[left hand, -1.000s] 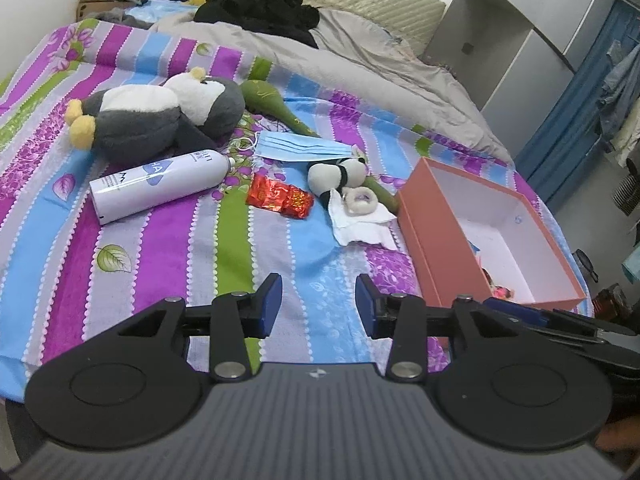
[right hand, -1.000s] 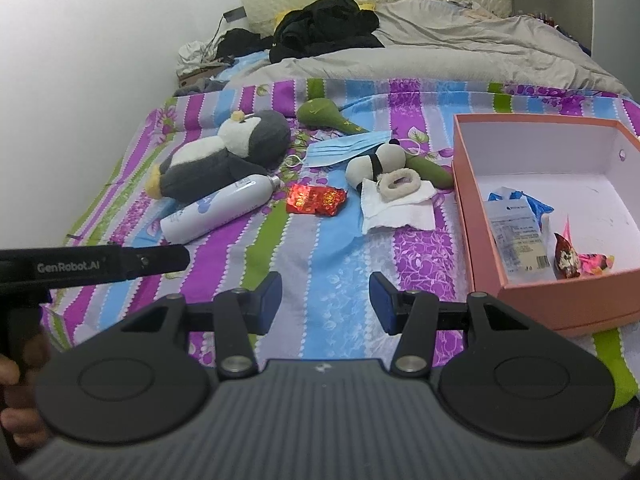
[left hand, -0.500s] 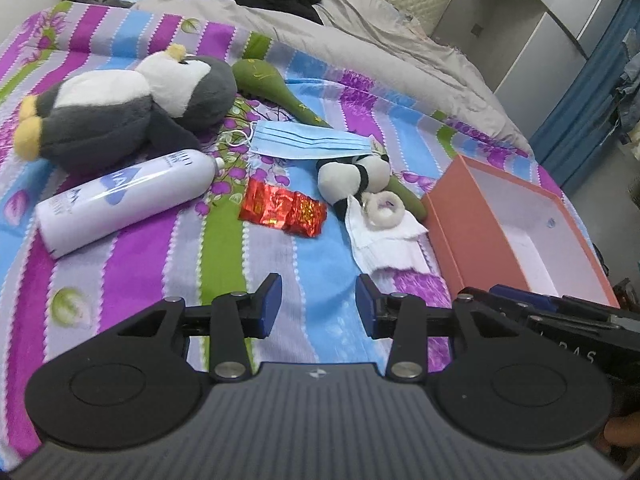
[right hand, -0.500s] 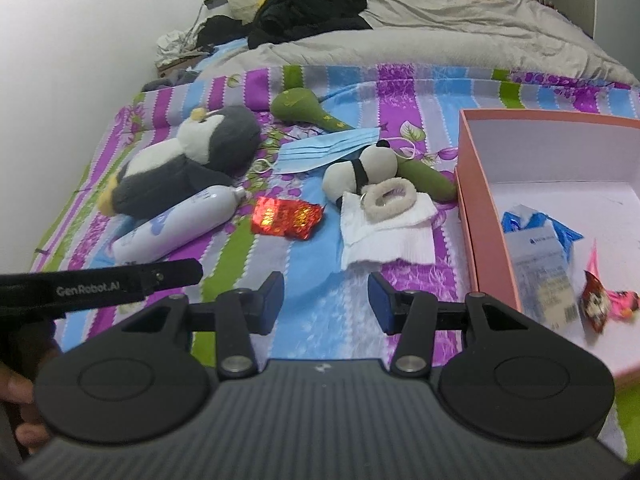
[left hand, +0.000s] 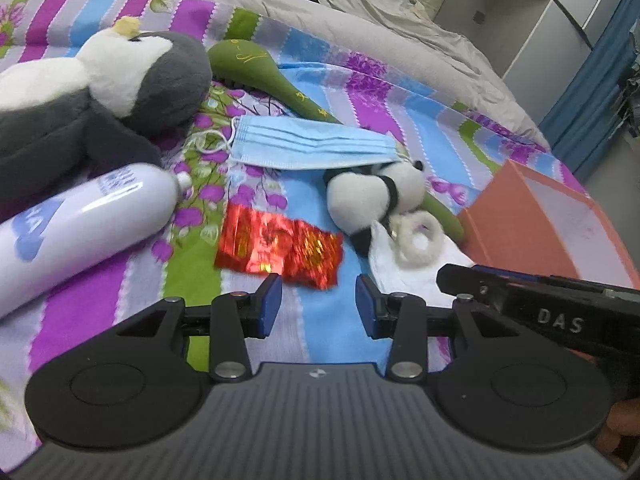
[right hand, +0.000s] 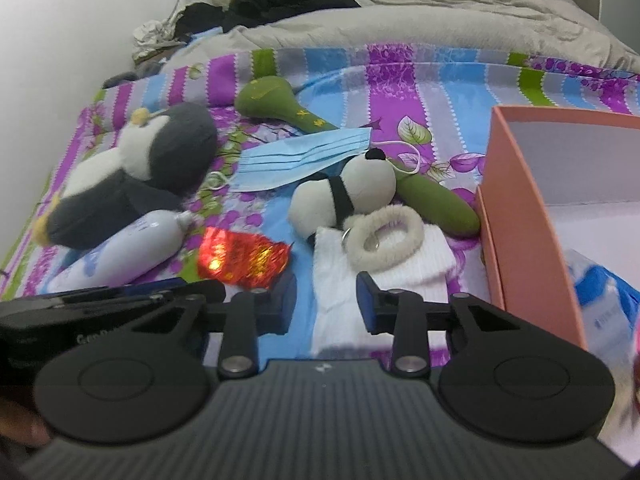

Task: Organize soft objects
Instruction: 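Grasp the red candy packet with the left gripper while the right gripper grasps the white hair tie, then carry the red candy packet and white hair tie with both grippers over the box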

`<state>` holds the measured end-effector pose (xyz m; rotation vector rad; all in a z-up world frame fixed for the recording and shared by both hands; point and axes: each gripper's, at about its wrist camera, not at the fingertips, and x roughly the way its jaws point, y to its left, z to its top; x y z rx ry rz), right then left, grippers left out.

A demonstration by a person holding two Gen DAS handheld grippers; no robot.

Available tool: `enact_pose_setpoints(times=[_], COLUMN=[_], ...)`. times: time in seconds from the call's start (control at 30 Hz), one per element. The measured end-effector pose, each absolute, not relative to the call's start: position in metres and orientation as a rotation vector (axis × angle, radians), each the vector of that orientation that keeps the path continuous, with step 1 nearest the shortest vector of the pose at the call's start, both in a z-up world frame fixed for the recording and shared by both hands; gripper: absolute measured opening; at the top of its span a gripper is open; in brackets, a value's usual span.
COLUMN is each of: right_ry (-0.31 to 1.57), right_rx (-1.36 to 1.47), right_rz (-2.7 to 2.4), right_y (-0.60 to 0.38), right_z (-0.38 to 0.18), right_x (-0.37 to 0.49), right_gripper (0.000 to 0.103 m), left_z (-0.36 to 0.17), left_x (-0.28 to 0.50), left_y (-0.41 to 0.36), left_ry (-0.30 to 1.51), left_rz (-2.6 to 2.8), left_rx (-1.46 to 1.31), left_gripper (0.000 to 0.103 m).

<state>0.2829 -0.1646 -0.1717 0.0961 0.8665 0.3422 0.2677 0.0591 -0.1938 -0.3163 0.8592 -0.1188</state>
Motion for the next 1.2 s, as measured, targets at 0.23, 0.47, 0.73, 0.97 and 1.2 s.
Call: enact_pose_setpoints(times=[0.23, 0.47, 0.73, 0.97, 1.2], right_ry=[0.87, 0.895, 0.942, 0.931, 0.922], right_rx=[0.102, 0.092, 0.056, 0.049, 0.044], right_rz=[0.322, 0.296, 0.34, 0.348, 0.365], right_y=[-0.159, -0.162, -0.157, -0.156, -0.16], right_z=[-0.191, -0.213, -0.227, -0.22, -0.207], right_x=[0.317, 0.335, 0.336, 0.329, 0.309], right_gripper=[0.034, 0.033, 0.014, 0.011, 0.011], left_z=[-0.223, -0.242, -0.253, -0.251, -0.24], left_x=[0.306, 0.318, 0.321, 0.32, 0.309], left_y=[0.053, 0.044, 0.028, 0.026, 0.031], left_ry=[0.863, 0.842, 0.839, 0.839, 0.842], left_rz=[-0.104, -0.13, -0.134, -0.115, -0.107], left_rx=[-0.316, -0.238, -0.117, -0.092, -0.138], left_gripper=[0.046, 0.046, 0.045, 0.035, 0.035])
